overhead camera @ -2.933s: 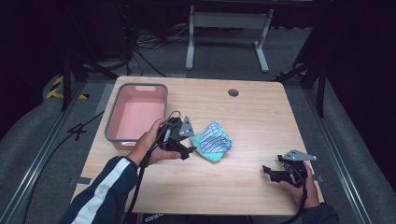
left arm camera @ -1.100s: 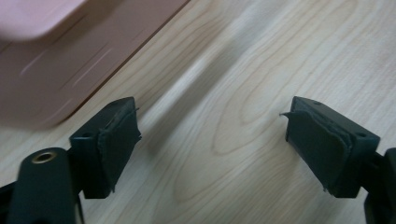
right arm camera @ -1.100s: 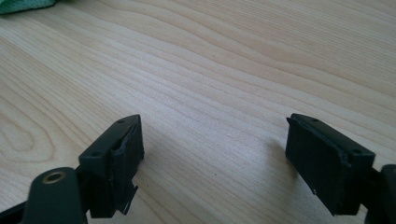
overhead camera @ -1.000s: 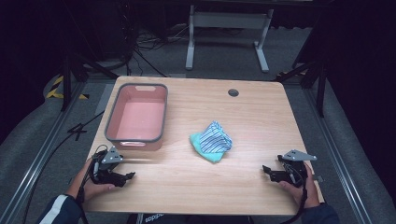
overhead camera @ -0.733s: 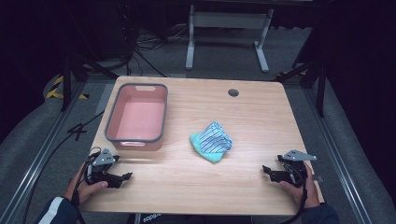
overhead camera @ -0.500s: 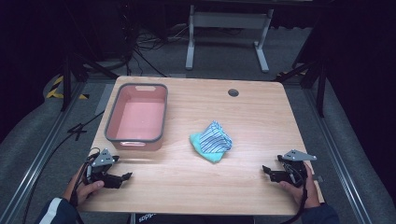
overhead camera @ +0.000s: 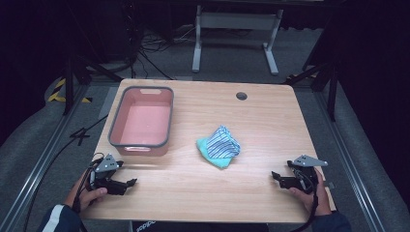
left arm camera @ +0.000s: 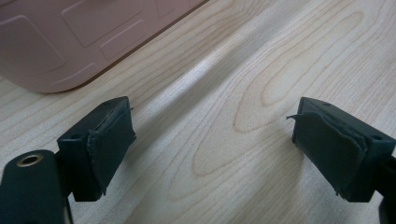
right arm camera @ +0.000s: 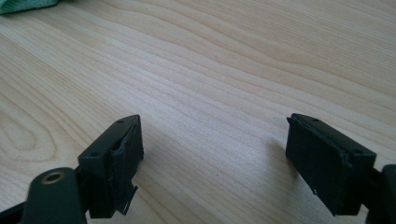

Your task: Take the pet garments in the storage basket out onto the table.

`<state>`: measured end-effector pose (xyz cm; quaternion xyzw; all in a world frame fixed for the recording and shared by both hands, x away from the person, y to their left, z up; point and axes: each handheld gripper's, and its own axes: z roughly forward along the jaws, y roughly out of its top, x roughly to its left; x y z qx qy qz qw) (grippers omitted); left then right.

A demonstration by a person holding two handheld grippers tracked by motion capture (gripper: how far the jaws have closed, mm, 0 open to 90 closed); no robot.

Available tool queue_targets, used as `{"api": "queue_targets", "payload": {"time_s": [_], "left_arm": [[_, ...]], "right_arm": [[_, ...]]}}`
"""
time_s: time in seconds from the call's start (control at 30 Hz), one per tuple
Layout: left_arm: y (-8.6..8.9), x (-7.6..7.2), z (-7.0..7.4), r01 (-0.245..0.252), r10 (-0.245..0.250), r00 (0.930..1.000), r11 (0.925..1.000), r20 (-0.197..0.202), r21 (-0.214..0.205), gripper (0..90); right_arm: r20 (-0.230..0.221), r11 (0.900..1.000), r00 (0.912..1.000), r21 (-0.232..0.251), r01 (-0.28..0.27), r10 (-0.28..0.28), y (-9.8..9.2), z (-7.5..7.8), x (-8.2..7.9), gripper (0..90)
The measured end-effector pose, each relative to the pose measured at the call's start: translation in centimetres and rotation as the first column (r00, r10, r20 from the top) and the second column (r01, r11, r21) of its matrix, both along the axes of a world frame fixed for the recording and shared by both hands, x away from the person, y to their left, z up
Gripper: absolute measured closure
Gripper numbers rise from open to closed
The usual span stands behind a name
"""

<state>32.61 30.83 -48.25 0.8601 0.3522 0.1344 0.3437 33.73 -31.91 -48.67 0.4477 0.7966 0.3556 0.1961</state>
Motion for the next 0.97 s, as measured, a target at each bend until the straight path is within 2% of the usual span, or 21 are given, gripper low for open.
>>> {"api": "queue_targets", "payload": {"time_s": [0.4,0.97], "left_arm": [[-0.14,0.08,-0.06,-0.006,0.006,1.0000,1.0000,-0.002,-0.004,11.1],[-0.34,0.55,-0.04,0.007,-0.007,0.9999,0.9999,-0.015,0.013,5.9]], "right_arm": [[0.000,1.0000,1.0000,0.000,0.000,0.000,0.00,0.00,0.02,19.4],[-0.002,1.0000,1.0000,-0.001,0.003,-0.003,0.03,0.02,-0.08,19.7]]}}
